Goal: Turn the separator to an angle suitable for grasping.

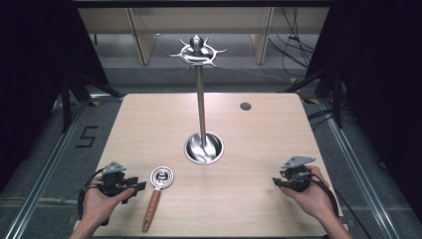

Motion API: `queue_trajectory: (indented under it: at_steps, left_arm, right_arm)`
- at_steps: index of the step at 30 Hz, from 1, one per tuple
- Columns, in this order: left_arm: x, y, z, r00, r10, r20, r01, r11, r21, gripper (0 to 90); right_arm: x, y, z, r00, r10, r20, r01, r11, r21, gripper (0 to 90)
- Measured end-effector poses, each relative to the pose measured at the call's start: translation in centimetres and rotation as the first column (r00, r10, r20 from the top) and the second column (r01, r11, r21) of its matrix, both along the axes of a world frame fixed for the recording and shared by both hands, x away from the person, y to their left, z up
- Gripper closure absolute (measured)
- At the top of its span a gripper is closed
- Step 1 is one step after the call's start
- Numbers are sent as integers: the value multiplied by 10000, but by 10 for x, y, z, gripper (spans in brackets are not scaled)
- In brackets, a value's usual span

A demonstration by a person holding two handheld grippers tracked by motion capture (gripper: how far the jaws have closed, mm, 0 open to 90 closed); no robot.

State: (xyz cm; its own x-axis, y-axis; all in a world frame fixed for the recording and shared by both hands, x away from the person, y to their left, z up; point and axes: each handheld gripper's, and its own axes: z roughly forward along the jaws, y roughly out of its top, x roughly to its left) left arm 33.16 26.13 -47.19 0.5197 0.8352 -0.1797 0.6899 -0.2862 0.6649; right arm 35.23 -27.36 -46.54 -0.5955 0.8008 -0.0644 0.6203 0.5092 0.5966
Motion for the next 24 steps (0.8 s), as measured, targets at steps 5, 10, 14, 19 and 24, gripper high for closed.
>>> queue_trajectory:
  at_steps: [5,10,14,19,24]
  left_arm:
    - [-17,-51,22,9833,-1775,-403,1792,9828,443,860]
    - [-28,-93,4,8968,-3356,-2883,3838,9142,1299,894]
    - [-32,-97,-4,8694,-3333,-3649,4269,8784,2149,894]
    - [-29,-87,-7,8888,-2618,-3761,3750,8872,2688,895]
    - [-27,-83,-8,8820,-2395,-4058,3759,8770,2994,895]
  right_arm:
    - [1,-1,5,9992,129,371,-134,9998,113,596]
    - [-1,5,7,9987,213,470,-219,9997,113,596]
    - [-1,6,6,9975,438,561,-444,9990,92,596]
    - [-1,7,5,9980,446,458,-453,9989,138,597]
    - [-2,8,6,9981,497,377,-502,9986,137,597]
